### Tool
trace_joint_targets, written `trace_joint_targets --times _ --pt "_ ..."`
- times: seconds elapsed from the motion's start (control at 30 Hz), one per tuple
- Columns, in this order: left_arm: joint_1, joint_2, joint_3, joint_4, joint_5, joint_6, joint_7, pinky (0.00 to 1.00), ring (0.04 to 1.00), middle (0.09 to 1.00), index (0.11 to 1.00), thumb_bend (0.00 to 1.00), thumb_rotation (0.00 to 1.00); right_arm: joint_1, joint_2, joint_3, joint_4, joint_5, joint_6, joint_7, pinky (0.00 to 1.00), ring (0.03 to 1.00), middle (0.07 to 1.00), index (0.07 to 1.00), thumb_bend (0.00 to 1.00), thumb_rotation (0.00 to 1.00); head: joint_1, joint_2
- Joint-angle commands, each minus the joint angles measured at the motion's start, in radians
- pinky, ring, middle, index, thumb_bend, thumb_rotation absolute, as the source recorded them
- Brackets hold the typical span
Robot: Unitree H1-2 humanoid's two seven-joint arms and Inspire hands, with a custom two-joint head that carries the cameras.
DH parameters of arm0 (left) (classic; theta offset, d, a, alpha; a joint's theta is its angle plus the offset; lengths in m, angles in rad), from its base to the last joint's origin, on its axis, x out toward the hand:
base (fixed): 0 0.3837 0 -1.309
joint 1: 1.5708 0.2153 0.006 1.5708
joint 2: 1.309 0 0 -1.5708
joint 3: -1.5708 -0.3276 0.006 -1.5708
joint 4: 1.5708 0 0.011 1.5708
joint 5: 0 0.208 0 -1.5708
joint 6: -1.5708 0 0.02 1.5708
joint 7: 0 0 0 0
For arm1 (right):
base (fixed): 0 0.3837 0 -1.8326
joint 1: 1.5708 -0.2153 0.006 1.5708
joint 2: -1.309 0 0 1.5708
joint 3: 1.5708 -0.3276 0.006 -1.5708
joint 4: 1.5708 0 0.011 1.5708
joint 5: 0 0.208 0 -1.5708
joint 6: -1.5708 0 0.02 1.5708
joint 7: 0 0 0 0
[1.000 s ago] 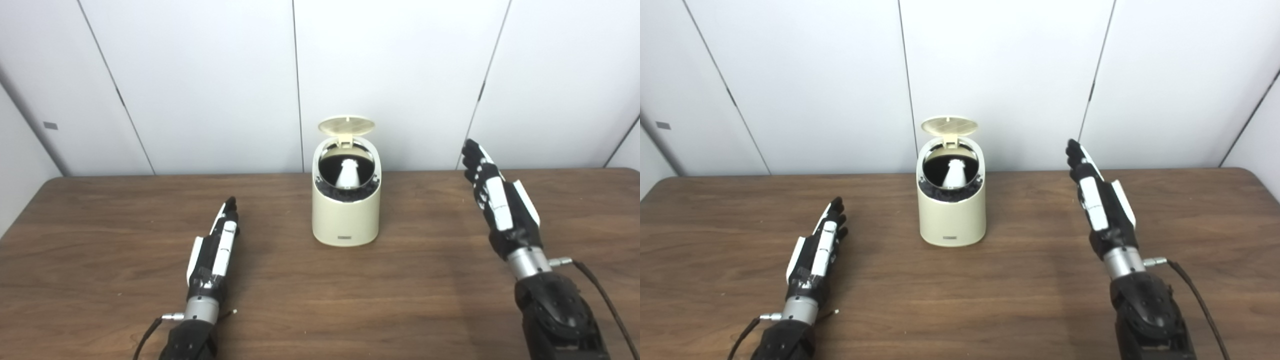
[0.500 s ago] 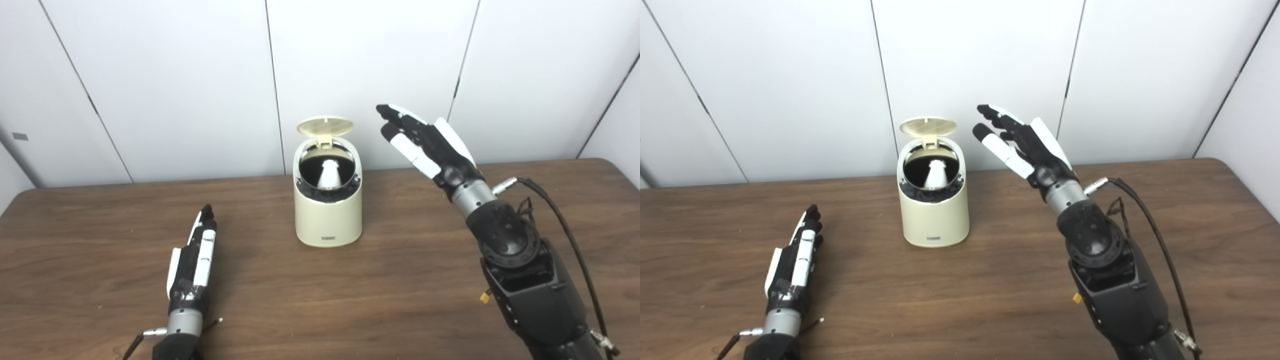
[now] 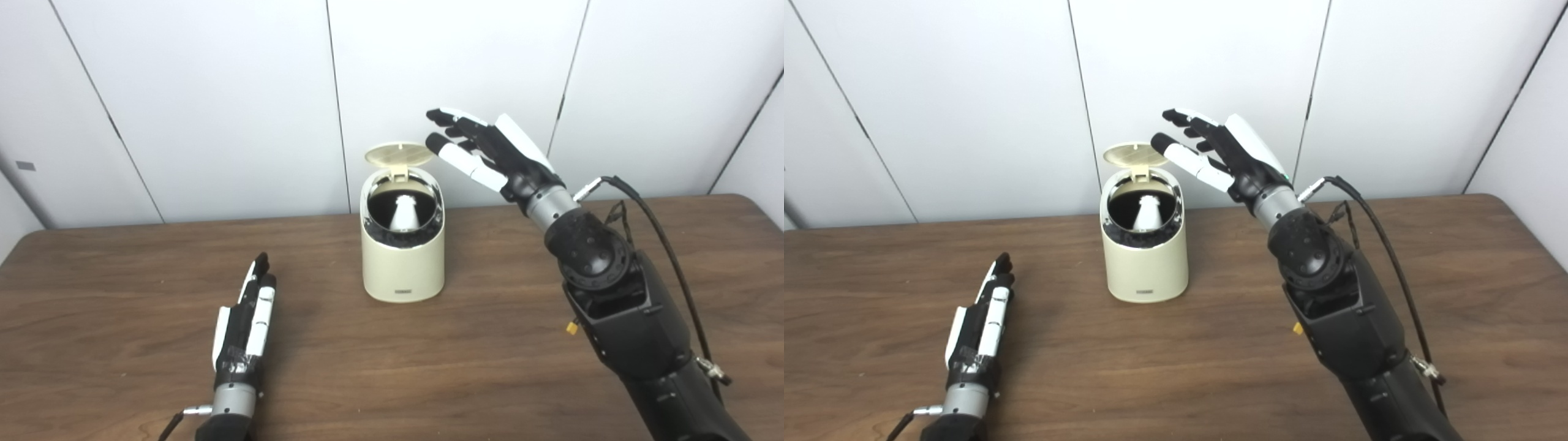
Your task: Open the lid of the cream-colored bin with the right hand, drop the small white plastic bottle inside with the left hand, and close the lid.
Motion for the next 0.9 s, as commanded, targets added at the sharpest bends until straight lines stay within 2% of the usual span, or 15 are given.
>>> trace_joint_targets --times 0.0,0.4,0.67,0.87 --pt "0.000 -0.004 -0.009 -0.006 0.010 -0.005 0.003 1.00 1.000 1.000 1.000 0.52 0.89 -0.068 -0.006 0.009 -0.010 -0.029 -0.012 0.004 0.82 0.874 0.889 0.869 0.60 1.00 -0.001 0.001" --pt "0.001 -0.013 -0.021 -0.006 0.021 -0.012 0.012 1.00 0.997 0.995 1.000 0.53 0.90 -0.123 -0.021 0.083 0.041 -0.122 -0.024 0.077 0.81 0.892 0.900 0.879 0.65 1.00 0.008 0.003" --pt "0.002 -0.024 -0.019 -0.006 0.002 -0.007 0.014 1.00 0.997 0.998 1.000 0.51 0.88 -0.118 -0.043 0.114 0.021 -0.173 -0.020 0.118 0.98 0.995 0.932 0.874 0.71 1.00 0.011 0.004" --pt "-0.004 -0.030 -0.009 0.005 -0.028 -0.003 0.008 1.00 0.998 1.000 1.000 0.50 0.87 -0.098 -0.068 0.114 -0.011 -0.199 -0.016 0.147 1.00 1.000 0.937 0.876 0.71 1.00 0.016 0.003"
